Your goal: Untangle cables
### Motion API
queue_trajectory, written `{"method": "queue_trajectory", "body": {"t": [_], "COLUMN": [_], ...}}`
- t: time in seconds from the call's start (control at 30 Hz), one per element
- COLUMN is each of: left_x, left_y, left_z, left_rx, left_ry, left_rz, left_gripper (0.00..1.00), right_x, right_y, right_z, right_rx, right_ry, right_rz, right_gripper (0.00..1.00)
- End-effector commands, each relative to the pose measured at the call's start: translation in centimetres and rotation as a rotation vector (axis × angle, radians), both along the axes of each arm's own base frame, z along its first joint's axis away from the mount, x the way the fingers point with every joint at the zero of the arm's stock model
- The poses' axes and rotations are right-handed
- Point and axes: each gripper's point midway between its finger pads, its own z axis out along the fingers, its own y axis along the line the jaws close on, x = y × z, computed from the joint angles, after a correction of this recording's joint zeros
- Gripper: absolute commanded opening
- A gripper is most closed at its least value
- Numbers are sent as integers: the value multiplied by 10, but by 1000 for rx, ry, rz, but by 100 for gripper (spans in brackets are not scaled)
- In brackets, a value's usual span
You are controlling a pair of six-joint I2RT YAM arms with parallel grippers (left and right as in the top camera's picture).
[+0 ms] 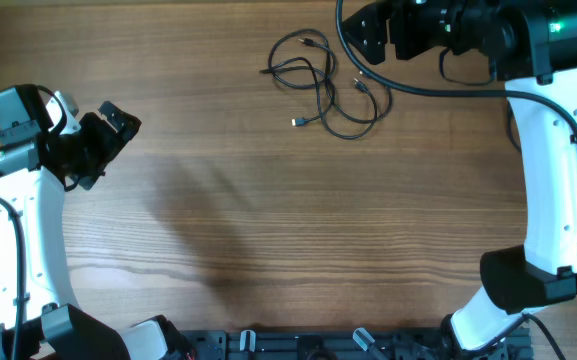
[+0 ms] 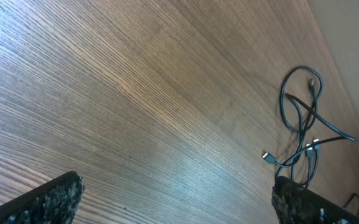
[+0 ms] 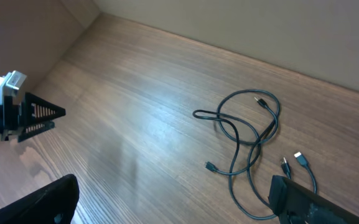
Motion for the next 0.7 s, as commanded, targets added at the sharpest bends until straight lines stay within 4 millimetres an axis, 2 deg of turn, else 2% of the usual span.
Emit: {"method": "queue_trajectory", "body": {"t": [0.0,0.07,0.1,0.2,0.3,0.4,0.47,0.67], "left_x": [3,3,3,3,3,3,4,3], "left_y": [-1,-1,-1,-1,-1,-2,-12,-32], "left_z": [5,5,5,5,5,5,10,43], "left_rx": [3,3,3,3,3,-2,-1,209], "left_ry": [-15,-15,-15,-15,-15,-17,-51,-144], "left_rz": [-17,-17,-17,-17,-17,-21,-102,-199], "left_gripper": [100,100,100,100,100,98,84,88], "right_x": [0,9,10,-4,4,4,6,16], "right_y": [-1,-15,-16,3,-7,-8,-11,-15], "right_z": [2,-3,-4,3,-1,-1,-2,3], "right_rx": [9,-35,-43,-4,-32,-44,-56,-70], "right_ry": [5,16,13,-26,-7,-18,-24,-62], "right_rz": [-14,-122,-124,49,-40,-32,-49,-85], "right_gripper": [100,100,100,100,100,100,100,100]}}
